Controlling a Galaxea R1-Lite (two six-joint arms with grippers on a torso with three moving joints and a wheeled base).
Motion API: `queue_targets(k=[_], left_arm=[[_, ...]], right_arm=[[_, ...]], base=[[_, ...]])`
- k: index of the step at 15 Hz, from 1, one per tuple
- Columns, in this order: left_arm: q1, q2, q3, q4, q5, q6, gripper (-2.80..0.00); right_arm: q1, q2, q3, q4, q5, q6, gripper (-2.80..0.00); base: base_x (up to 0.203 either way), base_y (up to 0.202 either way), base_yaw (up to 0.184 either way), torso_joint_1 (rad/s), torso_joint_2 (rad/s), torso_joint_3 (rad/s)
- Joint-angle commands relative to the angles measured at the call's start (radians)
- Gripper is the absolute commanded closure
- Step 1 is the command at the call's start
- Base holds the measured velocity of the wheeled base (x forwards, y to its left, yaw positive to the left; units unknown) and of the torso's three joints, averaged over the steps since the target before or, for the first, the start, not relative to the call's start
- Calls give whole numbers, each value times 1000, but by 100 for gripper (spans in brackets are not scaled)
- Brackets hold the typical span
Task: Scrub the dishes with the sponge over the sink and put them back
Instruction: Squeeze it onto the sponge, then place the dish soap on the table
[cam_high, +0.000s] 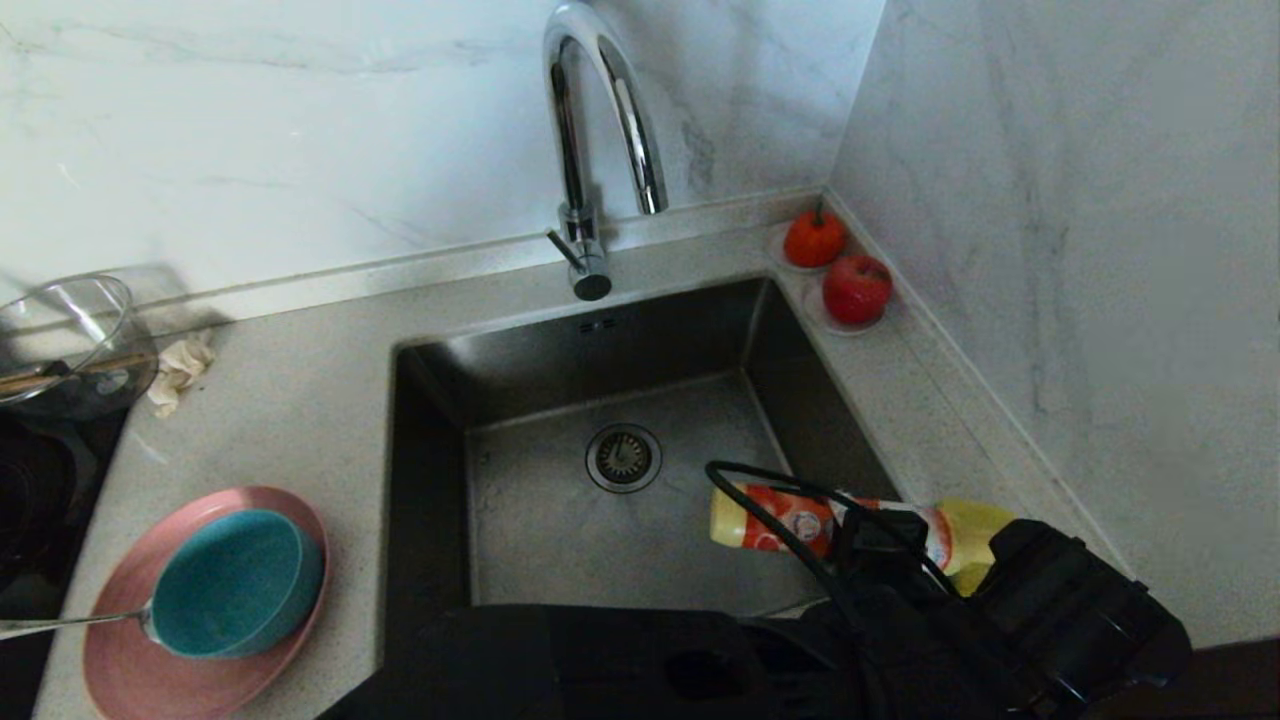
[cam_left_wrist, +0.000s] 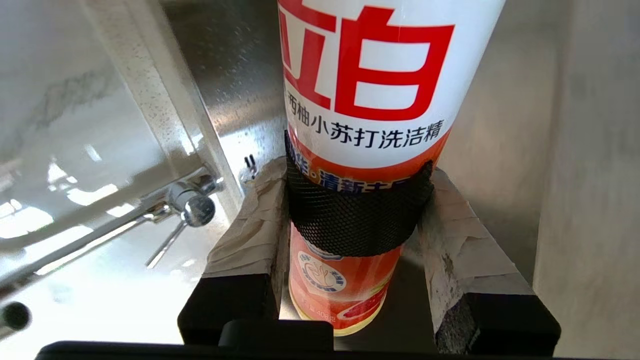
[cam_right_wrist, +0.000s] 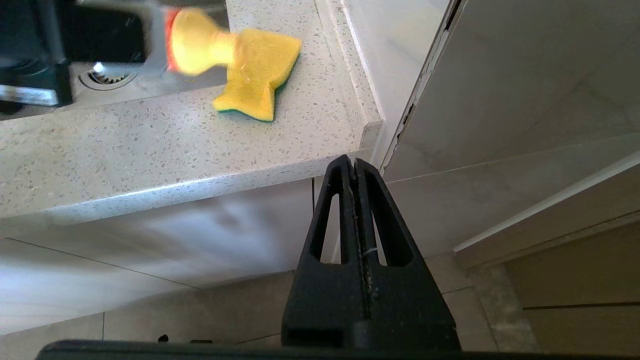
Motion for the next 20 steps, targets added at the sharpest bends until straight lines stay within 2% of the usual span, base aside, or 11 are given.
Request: queue_targets(k=[1, 3, 6, 8, 10, 15, 18, 20], left_arm=[[0, 2, 6, -34, 3, -16, 0], [1, -16, 11, -30, 2, -62, 0], [4, -69, 59, -33, -11, -83, 0], [7, -96, 101, -25, -86, -190, 0], [8, -128, 144, -18, -157, -265, 0], [19, -218, 224, -18, -220, -511, 0], [30, -326, 299, -21, -306, -672, 0], [32, -406, 340, -23, -327, -758, 0]], right_arm=[[0, 0, 0, 0, 0, 0, 0], [0, 0, 0, 0, 0, 0, 0], [0, 0, 0, 0, 0, 0, 0], [0, 0, 0, 0, 0, 0, 0], [0, 0, 0, 0, 0, 0, 0], [0, 0, 0, 0, 0, 0, 0], [0, 0, 0, 0, 0, 0, 0], [0, 0, 0, 0, 0, 0, 0]], base=[[0, 0, 0, 0, 0, 0], [0, 0, 0, 0, 0, 0], [0, 0, 0, 0, 0, 0], [0, 0, 0, 0, 0, 0], [0, 0, 0, 0, 0, 0], [0, 0, 0, 0, 0, 0], [0, 0, 0, 0, 0, 0], [0, 0, 0, 0, 0, 0]])
